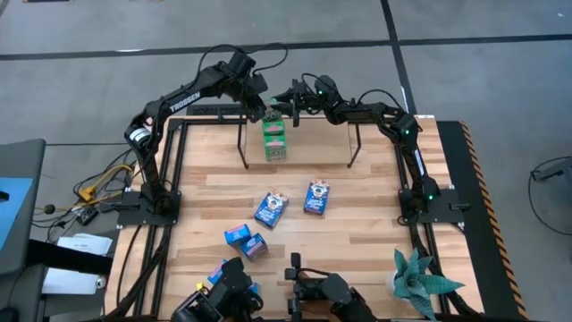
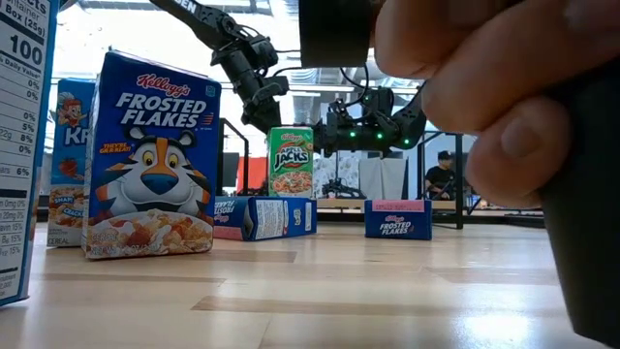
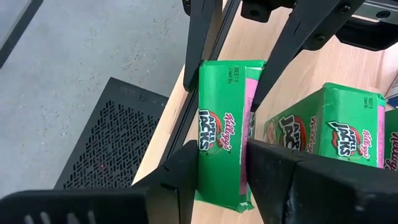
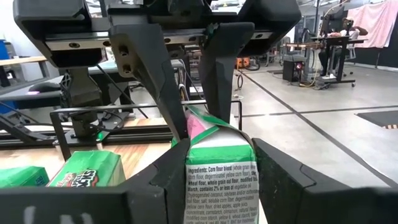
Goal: Stack cereal on shelf
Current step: Put the green cereal box on the shelf aligned with the other green cereal box
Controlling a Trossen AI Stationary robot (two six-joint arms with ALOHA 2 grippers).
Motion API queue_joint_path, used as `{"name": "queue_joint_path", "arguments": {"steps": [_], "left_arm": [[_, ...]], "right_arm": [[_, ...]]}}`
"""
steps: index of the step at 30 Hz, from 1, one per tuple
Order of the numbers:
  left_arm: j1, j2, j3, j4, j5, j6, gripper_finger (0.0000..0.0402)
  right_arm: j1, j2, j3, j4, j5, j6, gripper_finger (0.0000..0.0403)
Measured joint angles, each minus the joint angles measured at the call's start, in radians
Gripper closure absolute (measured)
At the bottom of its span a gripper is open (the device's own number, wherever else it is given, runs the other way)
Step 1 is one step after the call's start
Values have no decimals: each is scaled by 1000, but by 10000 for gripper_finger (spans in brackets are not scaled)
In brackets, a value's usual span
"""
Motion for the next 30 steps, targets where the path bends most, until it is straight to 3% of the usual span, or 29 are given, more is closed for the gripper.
{"name": "queue_joint_path", "arguments": {"steps": [12,20,30], "left_arm": [[0,0,0,-41,-29,7,296],[-19,0,0,-33,-34,66,297],[-89,6,0,-8,-147,196,297]], "right_arm": [[-15,0,0,13,1,42,134],[-42,-68,0,8,2,25,132],[-68,-113,0,-48,3,23,132]]}}
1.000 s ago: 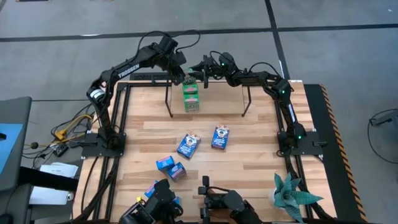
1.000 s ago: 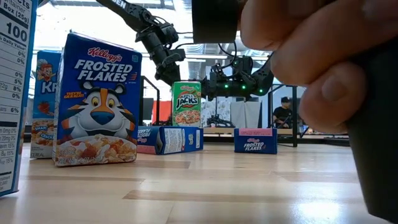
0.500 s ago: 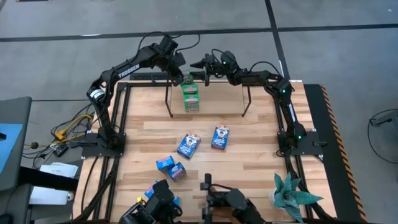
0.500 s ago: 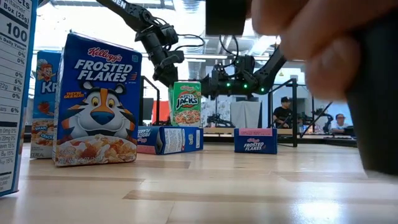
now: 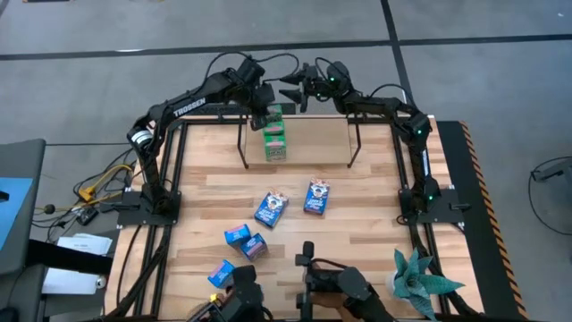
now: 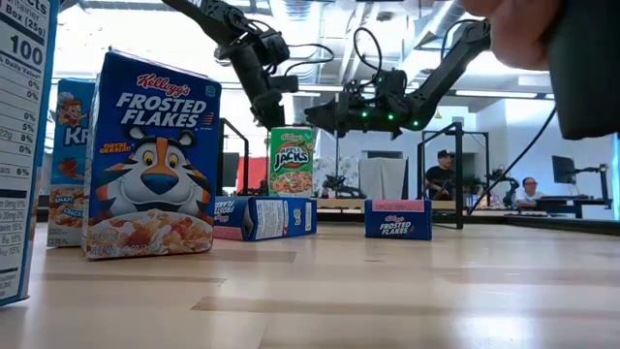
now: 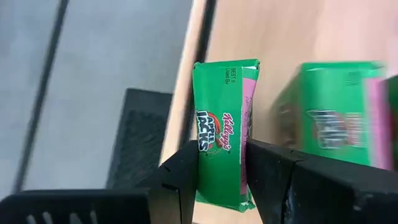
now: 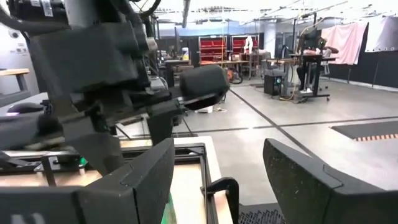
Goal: Stack cereal on shelf
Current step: Put the green cereal box on the shelf aligned with the other green cereal box
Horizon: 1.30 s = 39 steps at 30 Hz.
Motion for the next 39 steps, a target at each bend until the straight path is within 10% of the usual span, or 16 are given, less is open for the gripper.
{"name": "queue_joint_path", "arguments": {"steps": [26,39], "left_arm": [[-14,26,0,23,-38,-36,288],[-14,26,0,21,-9,-59,195]], "right_arm": [[0,0,0,-69,-2,-47,132],[0,1,0,-95,-2,-50,132]]}}
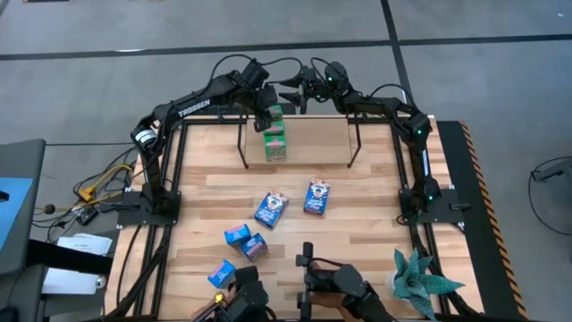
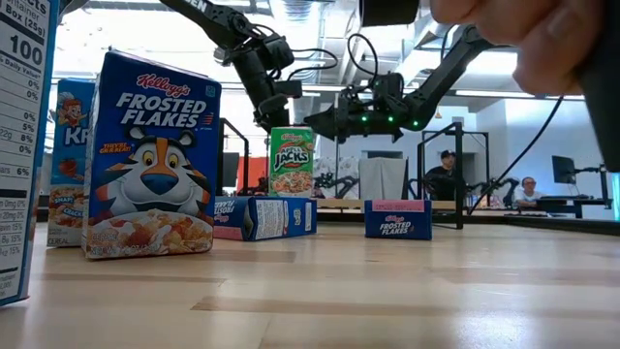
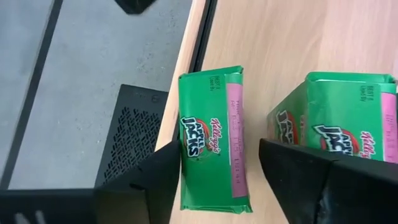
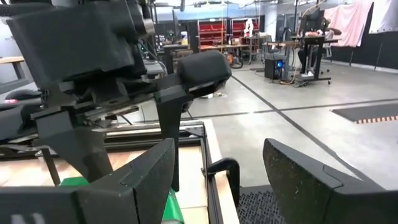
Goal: Stack cereal on shelf
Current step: Put the green cereal box on the shelf aligned with the other green cereal box
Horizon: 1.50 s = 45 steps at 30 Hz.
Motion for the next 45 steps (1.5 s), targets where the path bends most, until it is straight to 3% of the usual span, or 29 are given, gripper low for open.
{"name": "queue_joint_path", "arguments": {"steps": [11,23,33,38,45], "left_arm": [[0,0,0,0,23,-13,157],[0,0,62,-13,-14,-38,155],[-2,0,142,-149,-22,-125,155],[-2,0,213,-177,-23,-149,157],[-6,0,299,-196,-39,-160,179]], "right_arm": [[25,1,0,-79,-1,-45,132],[35,1,0,-78,-1,-45,132],[56,1,0,-85,-1,-44,135],[77,1,0,-91,35,-76,176],[77,1,0,-118,101,-105,292]]}}
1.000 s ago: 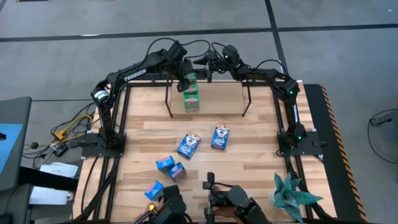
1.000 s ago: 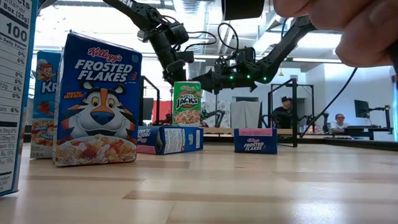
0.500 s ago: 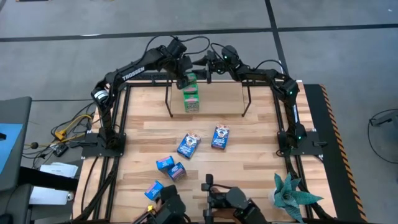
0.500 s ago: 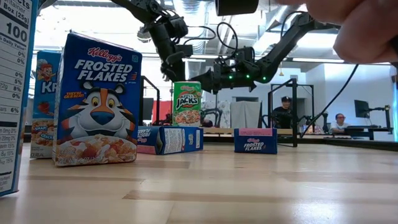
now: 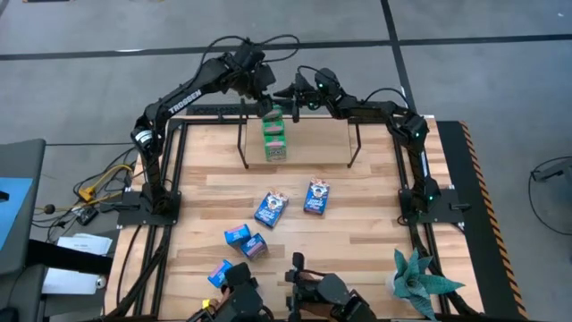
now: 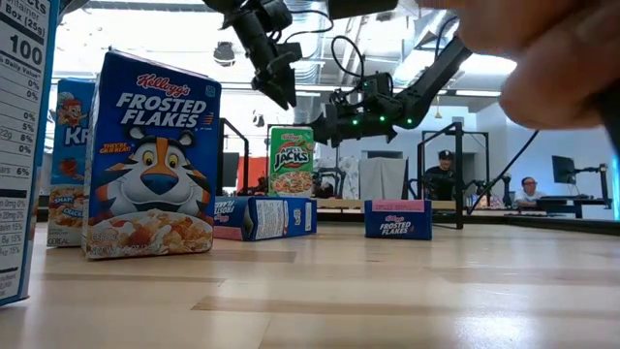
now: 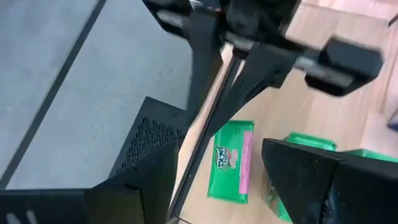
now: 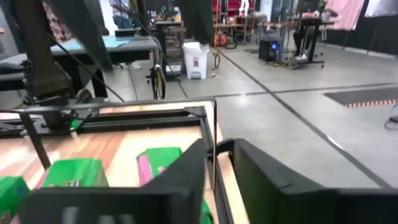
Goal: Stack cereal on shelf
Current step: Put the green cereal box on the shelf aligned with the other green cereal box
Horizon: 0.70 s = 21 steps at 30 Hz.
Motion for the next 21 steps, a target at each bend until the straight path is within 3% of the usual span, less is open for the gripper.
{"name": "queue_joint_path", "arguments": {"steps": [5,9,21], "left_arm": [[0,0,18,-15,0,-9,193],[0,0,19,-30,0,-12,198],[0,0,19,-53,0,-27,198]], "right_arm": [[6,0,0,-60,-1,-36,366],[13,1,0,-80,-1,-42,393],[33,1,0,-97,-1,-18,354]]}}
